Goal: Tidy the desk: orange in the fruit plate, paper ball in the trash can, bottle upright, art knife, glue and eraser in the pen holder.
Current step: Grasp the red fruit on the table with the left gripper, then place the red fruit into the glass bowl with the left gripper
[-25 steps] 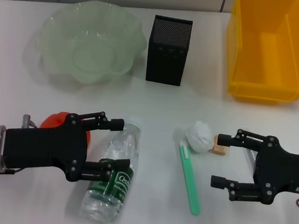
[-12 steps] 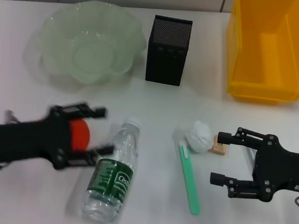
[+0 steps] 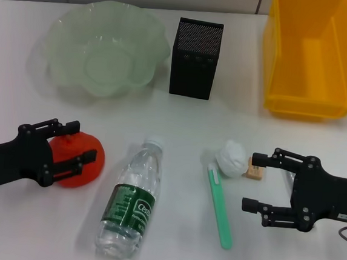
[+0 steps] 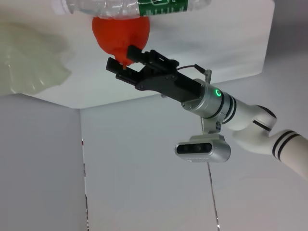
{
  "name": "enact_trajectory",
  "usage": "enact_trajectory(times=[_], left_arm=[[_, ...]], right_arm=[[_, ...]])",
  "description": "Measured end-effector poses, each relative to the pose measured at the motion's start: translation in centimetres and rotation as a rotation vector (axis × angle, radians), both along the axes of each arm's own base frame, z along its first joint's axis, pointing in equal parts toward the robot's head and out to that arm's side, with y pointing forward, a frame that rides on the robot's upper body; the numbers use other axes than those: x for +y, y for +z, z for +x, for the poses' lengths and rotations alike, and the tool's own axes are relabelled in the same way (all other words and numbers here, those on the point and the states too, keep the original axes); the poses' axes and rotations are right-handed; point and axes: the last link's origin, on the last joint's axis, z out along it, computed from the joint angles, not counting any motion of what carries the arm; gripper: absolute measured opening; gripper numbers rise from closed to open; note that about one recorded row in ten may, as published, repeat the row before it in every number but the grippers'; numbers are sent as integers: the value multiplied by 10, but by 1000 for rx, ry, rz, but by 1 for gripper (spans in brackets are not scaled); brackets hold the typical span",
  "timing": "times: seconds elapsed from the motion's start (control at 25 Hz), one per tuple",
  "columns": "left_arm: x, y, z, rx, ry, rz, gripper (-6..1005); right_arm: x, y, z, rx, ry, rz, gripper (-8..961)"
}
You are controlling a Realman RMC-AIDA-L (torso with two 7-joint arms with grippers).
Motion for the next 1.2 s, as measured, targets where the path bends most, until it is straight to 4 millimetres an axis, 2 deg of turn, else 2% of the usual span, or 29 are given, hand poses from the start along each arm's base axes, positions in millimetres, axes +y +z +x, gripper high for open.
enact_trajectory(times=[0.08,0.32,0.52,0.64,0.76,0.8,0.84,0.96,1.0,1.04,1.2], left_arm=[[1,0,-3,13,14,10,790],[3,1,-11,52,43,46,527],[3,2,-10,46,36,49,321],[5,7,-3,9,11,63,299],[16,22,12,-70,-24,128,276],[31,34,23,-132,-36,200,269],[31,34,23,-132,-36,200,261],[64,45,38,-174,-20,307,239],[86,45,46,-168,3,349,230],[86,45,46,-168,3,349,221],[135,27,60,-112,115,401,170]], right_arm=[[0,0,0,-2,-1,0,831],[0,0,1,-1,-6,2,831],[-2,0,3,-1,-14,4,831],[-3,0,3,5,-18,1,831],[-4,3,1,24,-17,-1,831],[-4,5,1,36,-19,6,831],[-4,5,1,36,-19,6,831],[-4,6,1,44,-20,11,831],[-4,6,1,46,-20,9,831],[-4,6,1,46,-20,9,831],[-2,6,-2,70,-67,-18,832]])
